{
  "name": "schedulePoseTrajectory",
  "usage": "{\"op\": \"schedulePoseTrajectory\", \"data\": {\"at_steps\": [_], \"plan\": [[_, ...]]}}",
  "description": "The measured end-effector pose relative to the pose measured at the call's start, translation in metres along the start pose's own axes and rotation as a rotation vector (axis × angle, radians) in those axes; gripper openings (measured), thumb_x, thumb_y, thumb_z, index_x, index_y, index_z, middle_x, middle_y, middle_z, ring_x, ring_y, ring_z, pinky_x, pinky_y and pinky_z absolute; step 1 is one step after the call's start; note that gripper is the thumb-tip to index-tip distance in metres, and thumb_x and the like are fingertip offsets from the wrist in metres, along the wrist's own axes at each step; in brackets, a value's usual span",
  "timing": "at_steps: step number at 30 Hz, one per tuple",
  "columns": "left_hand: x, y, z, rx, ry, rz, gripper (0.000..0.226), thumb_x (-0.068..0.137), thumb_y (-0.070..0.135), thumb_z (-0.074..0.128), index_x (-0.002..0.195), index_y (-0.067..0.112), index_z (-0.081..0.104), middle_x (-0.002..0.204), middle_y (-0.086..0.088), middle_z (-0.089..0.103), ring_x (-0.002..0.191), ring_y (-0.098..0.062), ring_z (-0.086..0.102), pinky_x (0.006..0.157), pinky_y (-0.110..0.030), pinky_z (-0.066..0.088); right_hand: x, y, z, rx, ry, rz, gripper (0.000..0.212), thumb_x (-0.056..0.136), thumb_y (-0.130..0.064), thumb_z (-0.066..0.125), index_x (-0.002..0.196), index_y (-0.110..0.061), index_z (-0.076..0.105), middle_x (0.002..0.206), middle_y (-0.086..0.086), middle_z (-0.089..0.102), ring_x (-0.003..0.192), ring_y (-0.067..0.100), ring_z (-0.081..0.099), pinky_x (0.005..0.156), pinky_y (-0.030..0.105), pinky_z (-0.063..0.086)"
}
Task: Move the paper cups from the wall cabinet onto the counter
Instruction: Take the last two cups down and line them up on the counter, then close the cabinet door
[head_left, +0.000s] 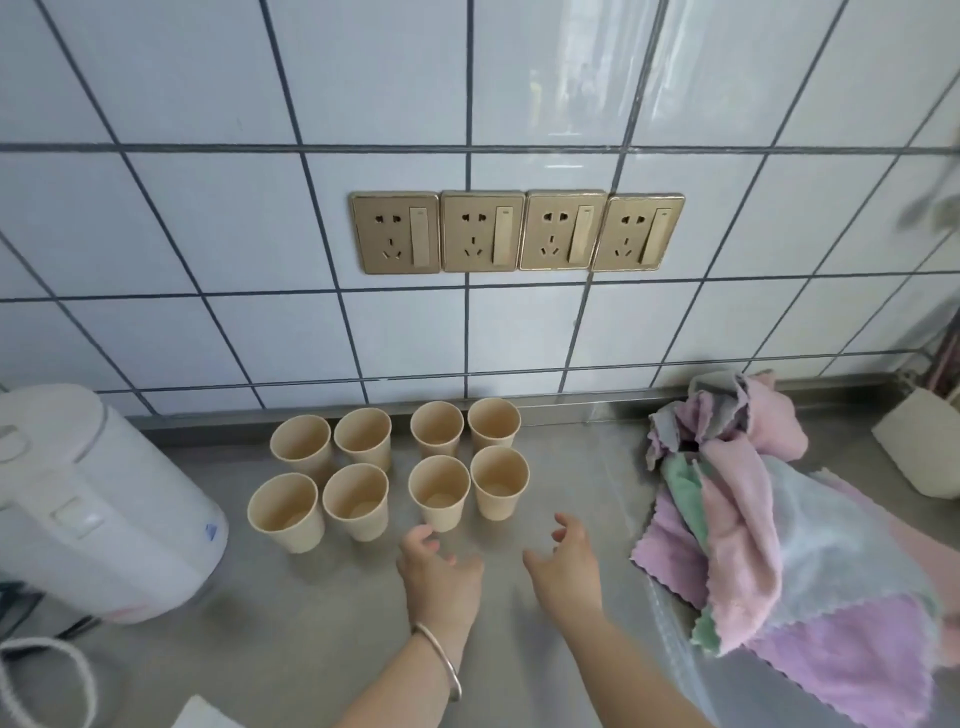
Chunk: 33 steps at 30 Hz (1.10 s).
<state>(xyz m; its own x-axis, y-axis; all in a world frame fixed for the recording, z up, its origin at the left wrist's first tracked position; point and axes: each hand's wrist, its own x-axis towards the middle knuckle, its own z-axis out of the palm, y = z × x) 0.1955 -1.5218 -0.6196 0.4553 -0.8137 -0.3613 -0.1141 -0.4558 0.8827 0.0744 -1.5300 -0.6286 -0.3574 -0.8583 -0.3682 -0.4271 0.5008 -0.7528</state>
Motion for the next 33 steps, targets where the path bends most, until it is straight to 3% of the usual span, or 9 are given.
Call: {"op": "schedulePoseTrajectory", "data": {"at_steps": [3, 9, 14, 17, 21, 26, 29, 33], "plan": [[-0.012, 0.014, -0.002, 0.042, -0.077, 0.073, 0.054, 0.069, 0.001, 0.072, 0.117, 0.003, 0.047, 0.112, -0.013, 0.053, 0.080, -0.020, 0.052, 0.076, -0.025, 0.037, -0.019, -0.005, -0.011, 0.025, 0.054, 0.005, 0.055, 0.080, -0.018, 0.061, 0.131, -0.013, 0.041, 0.125, 0.009, 0.054, 0.112, 0.024, 0.053, 0.092, 0.033, 0.043], [-0.052, 0.033, -0.005, 0.077, -0.290, 0.219, 0.045, 0.073, -0.003, 0.066, 0.115, 0.003, 0.049, 0.107, -0.009, 0.053, 0.064, 0.003, 0.044, 0.065, -0.018, 0.034, -0.074, -0.002, -0.044, 0.152, 0.266, 0.073, 0.047, 0.082, -0.019, 0.058, 0.126, -0.013, 0.045, 0.120, 0.007, 0.055, 0.103, 0.022, 0.055, 0.083, 0.033, 0.047], [-0.114, 0.043, 0.010, 0.103, -0.555, 0.318, 0.042, 0.075, 0.000, 0.064, 0.114, 0.008, 0.049, 0.105, -0.003, 0.052, 0.068, -0.006, 0.050, 0.054, -0.014, 0.032, -0.137, 0.020, -0.086, 0.276, 0.497, 0.135, 0.038, 0.083, -0.017, 0.055, 0.120, -0.015, 0.048, 0.114, 0.006, 0.056, 0.100, 0.024, 0.056, 0.083, 0.038, 0.050], [-0.171, 0.042, 0.017, 0.123, -0.729, 0.406, 0.033, 0.076, 0.006, 0.067, 0.101, 0.015, 0.048, 0.098, -0.001, 0.056, 0.069, -0.005, 0.052, 0.056, -0.013, 0.036, -0.184, 0.042, -0.117, 0.358, 0.636, 0.165, 0.037, 0.084, -0.024, 0.058, 0.119, -0.015, 0.050, 0.110, 0.004, 0.058, 0.096, 0.021, 0.056, 0.077, 0.029, 0.044], [-0.257, 0.034, 0.022, 0.160, -0.979, 0.474, 0.034, 0.076, 0.007, 0.066, 0.105, 0.011, 0.049, 0.102, -0.004, 0.056, 0.086, -0.018, 0.054, 0.073, -0.027, 0.039, -0.255, 0.077, -0.159, 0.374, 0.850, 0.226, 0.039, 0.085, -0.024, 0.056, 0.122, -0.016, 0.048, 0.111, 0.005, 0.060, 0.090, 0.018, 0.055, 0.073, 0.024, 0.039], [-0.380, 0.020, 0.014, 0.147, -1.301, 0.532, 0.033, 0.079, 0.004, 0.063, 0.103, 0.018, 0.045, 0.099, -0.001, 0.053, 0.083, -0.015, 0.054, 0.064, -0.016, 0.041, -0.364, 0.124, -0.213, 0.403, 1.126, 0.277, 0.035, 0.083, -0.021, 0.060, 0.116, -0.014, 0.051, 0.089, -0.007, 0.056, 0.087, 0.017, 0.055, 0.075, 0.025, 0.038], [-0.453, 0.005, -0.003, 0.166, -1.454, 0.554, 0.035, 0.079, 0.007, 0.064, 0.108, 0.017, 0.047, 0.099, -0.001, 0.057, 0.083, -0.013, 0.056, 0.068, -0.022, 0.042, -0.438, 0.149, -0.234, 0.382, 1.249, 0.319, 0.032, 0.083, -0.023, 0.059, 0.114, -0.017, 0.052, 0.094, -0.002, 0.060, 0.087, 0.016, 0.056, 0.074, 0.027, 0.040], [-0.565, -0.021, -0.046, 0.160, -1.678, 0.586, 0.033, 0.078, 0.008, 0.067, 0.104, 0.018, 0.049, 0.091, 0.004, 0.059, 0.076, -0.005, 0.055, 0.060, -0.019, 0.040, -0.559, 0.179, -0.256, 0.356, 1.457, 0.358, 0.024, 0.081, -0.024, 0.060, 0.104, -0.021, 0.053, 0.088, -0.004, 0.062, 0.084, 0.015, 0.059, 0.069, 0.022, 0.041]]}}
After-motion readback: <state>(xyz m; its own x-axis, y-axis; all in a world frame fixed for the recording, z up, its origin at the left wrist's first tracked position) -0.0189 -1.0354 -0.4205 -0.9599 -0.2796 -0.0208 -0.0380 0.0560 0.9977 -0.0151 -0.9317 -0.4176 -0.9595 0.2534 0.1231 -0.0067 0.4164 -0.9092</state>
